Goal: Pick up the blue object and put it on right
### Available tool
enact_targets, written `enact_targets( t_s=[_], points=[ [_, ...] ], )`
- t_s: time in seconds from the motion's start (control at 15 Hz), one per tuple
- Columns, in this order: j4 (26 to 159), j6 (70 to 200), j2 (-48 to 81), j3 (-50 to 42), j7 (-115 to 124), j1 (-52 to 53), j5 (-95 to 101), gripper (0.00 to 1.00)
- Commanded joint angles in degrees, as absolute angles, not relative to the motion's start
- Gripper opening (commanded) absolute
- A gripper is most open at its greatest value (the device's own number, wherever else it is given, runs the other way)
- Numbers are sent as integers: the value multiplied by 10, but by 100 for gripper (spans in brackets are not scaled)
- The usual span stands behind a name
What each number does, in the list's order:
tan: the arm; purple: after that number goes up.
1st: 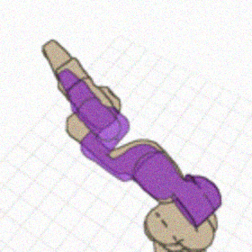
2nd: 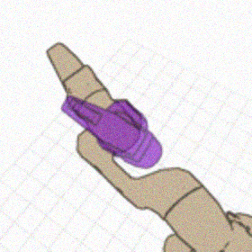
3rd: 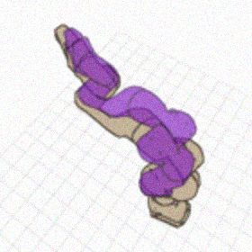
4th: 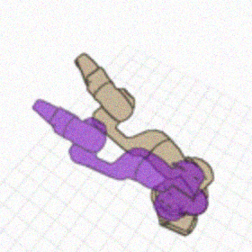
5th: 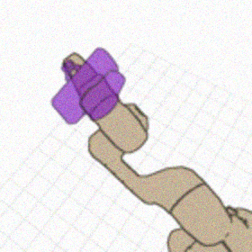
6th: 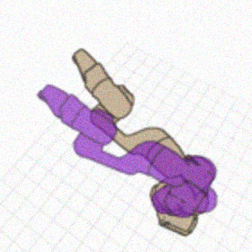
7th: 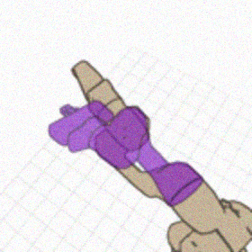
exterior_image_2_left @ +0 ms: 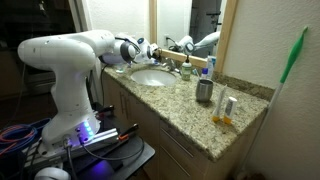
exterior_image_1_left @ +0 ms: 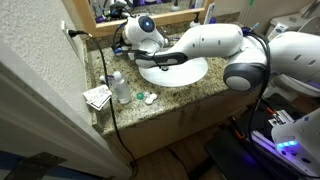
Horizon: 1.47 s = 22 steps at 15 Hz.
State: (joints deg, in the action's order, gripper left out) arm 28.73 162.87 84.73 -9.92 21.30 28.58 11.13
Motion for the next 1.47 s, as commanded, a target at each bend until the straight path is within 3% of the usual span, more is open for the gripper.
enact_targets(
  t_s=[0.0, 1.13, 1.2, 1.4],
  points=[
    [295, 1635, 847, -59, 188, 284, 96, 100],
    [293, 1634, 847, -62, 208, 287, 110, 100],
    [294, 1639, 847, -56, 197, 285, 111, 79],
    [295, 1647, 847, -51, 178, 283, 113, 60]
  ],
)
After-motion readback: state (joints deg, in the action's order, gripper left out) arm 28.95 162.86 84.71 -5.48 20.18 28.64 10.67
